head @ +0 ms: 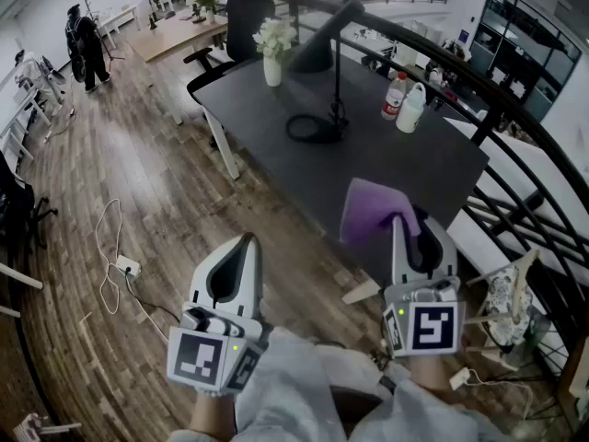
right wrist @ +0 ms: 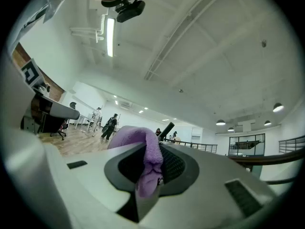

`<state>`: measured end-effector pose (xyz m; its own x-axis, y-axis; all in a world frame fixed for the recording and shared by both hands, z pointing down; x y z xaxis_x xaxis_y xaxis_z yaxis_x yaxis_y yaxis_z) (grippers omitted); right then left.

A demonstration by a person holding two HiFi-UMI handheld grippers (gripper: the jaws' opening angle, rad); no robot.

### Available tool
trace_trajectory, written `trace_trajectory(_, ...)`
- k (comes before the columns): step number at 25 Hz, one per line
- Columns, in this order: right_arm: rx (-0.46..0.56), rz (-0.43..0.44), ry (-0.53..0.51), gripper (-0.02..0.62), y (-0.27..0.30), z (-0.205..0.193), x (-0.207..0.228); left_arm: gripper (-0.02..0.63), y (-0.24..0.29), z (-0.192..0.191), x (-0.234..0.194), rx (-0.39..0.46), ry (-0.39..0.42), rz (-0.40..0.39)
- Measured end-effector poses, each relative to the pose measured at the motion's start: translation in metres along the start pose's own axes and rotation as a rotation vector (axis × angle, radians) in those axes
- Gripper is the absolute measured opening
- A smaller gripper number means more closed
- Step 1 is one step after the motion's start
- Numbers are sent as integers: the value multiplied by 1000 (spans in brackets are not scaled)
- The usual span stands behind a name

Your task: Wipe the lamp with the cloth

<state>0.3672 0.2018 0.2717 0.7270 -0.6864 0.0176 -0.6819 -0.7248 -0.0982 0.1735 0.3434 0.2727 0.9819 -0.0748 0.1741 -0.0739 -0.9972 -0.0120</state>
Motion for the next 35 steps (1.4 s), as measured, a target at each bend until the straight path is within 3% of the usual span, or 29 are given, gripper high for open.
trace_trajectory(10,10,30,20,63,6,-2,-3,6,2,7,-2,52,18,32)
trace_trajectory(24,-18,92,15,64,22,-10,-11,6,-5,-5,-10,-7,10,77)
trace_trajectory(29,-31,111,4,64,48,-16,-19,6,4,-11,-31,-4,0,109)
trace_trajectory(35,-32,107,-10,64,89,-24,-43,7,29,-27,-74,0,-10,87)
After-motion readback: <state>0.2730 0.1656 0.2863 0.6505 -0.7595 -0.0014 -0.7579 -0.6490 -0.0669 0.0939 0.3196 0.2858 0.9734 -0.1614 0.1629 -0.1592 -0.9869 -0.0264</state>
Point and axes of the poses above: the fingertips, and each gripper's own axes: y forward along the fingers, x to its right, z out of its top, the point moved 4 cm from there along -y, backward along the fingers, and after that the axes turned 14 degrees about y, right-handed, at the moved point
